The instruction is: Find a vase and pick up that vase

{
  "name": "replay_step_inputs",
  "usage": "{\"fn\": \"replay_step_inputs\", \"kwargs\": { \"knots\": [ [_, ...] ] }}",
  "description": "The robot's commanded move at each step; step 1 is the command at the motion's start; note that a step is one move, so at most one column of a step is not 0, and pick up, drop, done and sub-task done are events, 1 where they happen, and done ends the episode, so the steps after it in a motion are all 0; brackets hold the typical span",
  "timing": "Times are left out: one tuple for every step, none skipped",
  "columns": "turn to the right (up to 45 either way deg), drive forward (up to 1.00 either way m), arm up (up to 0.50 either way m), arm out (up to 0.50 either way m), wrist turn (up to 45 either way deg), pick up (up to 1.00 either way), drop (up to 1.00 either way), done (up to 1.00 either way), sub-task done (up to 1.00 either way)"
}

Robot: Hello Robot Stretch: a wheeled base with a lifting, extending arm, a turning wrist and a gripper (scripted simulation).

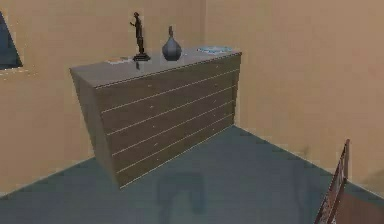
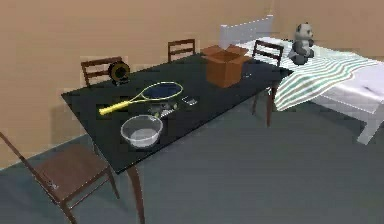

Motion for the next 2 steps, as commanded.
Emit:
{"fn": "replay_step_inputs", "kwargs": {
  "knots": [
    [-3.0, 0.00, 0.00, 0.00, 0.0, 0.00, 0.00, 0.00, 0.00],
    [0.0, 1.00, 0.00, 0.00, 0.0, 0.00, 0.00, 0.00, 0.00]
  ]
}}
